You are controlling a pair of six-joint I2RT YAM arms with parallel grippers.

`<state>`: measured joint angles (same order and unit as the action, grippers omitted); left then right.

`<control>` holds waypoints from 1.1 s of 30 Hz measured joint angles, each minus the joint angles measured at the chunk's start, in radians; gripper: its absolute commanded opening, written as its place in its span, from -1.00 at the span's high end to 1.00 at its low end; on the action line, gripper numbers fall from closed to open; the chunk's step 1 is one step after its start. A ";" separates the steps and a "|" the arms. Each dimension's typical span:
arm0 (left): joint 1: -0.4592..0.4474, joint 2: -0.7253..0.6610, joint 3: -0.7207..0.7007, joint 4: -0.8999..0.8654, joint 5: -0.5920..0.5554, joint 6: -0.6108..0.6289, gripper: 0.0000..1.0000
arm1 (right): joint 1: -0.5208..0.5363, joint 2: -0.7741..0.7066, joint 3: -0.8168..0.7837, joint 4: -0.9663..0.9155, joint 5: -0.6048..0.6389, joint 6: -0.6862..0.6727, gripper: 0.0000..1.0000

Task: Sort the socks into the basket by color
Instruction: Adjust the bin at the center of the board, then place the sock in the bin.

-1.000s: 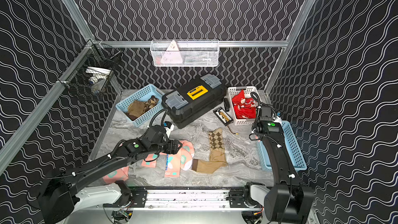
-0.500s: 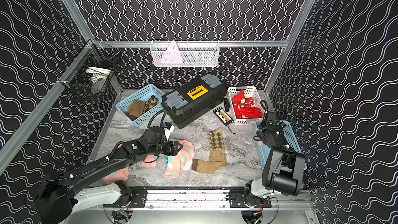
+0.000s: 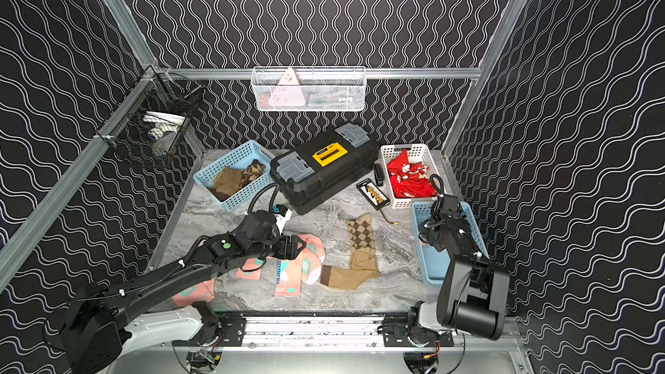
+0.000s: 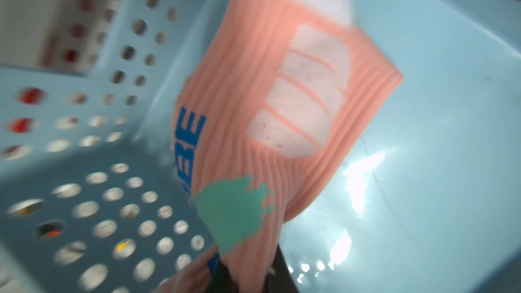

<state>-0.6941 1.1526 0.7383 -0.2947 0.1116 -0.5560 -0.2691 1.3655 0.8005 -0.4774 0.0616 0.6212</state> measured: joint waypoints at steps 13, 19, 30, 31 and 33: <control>-0.006 -0.005 0.008 0.001 -0.005 0.000 -0.57 | 0.002 -0.040 0.056 -0.037 0.080 -0.012 1.00; -0.006 -0.016 0.008 -0.012 -0.016 0.000 -0.57 | 0.001 0.050 0.066 -0.024 0.113 -0.028 0.32; -0.006 -0.006 0.008 -0.019 -0.039 -0.007 -0.59 | 0.004 0.013 0.063 -0.014 0.075 -0.031 -0.90; -0.006 -0.003 0.008 -0.021 -0.040 -0.011 -0.60 | 0.006 -0.001 0.066 -0.018 0.068 -0.031 -0.92; -0.007 0.008 0.008 -0.024 -0.047 -0.019 -0.60 | 0.019 -0.035 0.076 -0.027 0.062 -0.031 -0.93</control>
<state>-0.7010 1.1603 0.7467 -0.3183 0.0650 -0.5751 -0.2497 1.3308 0.8761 -0.5041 0.1234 0.5903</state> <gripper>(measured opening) 0.798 0.969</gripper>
